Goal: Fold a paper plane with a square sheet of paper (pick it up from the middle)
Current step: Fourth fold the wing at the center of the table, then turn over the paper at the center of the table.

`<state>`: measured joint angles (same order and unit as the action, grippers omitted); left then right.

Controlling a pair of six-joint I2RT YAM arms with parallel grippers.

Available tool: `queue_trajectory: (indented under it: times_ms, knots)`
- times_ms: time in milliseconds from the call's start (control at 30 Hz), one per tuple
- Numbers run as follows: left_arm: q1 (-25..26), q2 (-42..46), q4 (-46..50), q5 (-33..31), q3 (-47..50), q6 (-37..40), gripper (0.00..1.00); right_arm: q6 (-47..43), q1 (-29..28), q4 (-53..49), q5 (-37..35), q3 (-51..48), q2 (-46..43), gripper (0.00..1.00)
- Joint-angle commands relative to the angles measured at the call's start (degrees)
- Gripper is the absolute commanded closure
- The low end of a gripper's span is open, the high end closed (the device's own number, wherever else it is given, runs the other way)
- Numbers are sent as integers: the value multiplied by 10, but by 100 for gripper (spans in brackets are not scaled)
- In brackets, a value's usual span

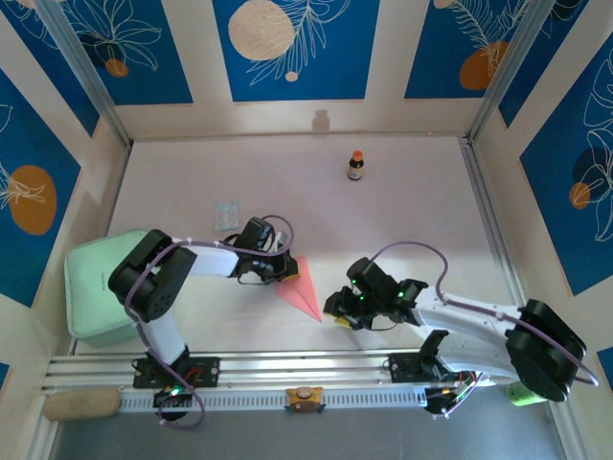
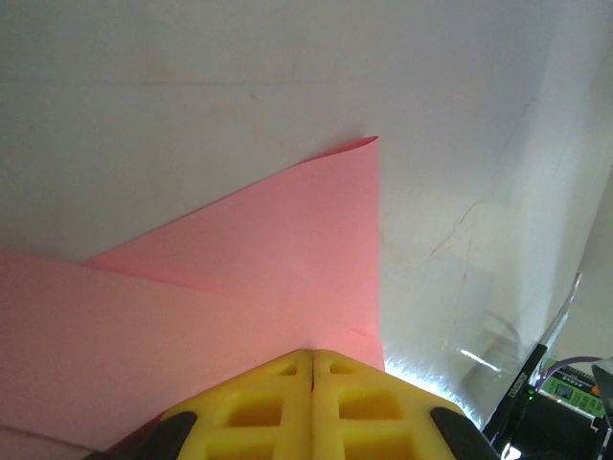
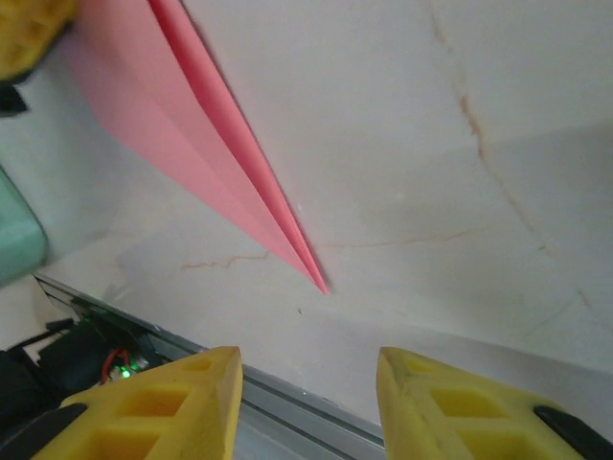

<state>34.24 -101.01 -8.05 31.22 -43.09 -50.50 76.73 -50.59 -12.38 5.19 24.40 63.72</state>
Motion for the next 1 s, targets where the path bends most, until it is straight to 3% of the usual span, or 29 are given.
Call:
queue_trajectory:
  times_ms: [0,133,567,967]
  knots:
    - [-4,2,64,-22,-10,25,100,3,-13,4,10,22,21,59]
    - [-4,5,37,-12,-2,8,100,18,-13,98,23,-8,27,59]
    - [-4,13,14,-12,16,-7,100,11,-22,130,73,23,154,62]
    - [-4,8,16,-4,8,-8,100,0,-8,215,30,-17,119,64]
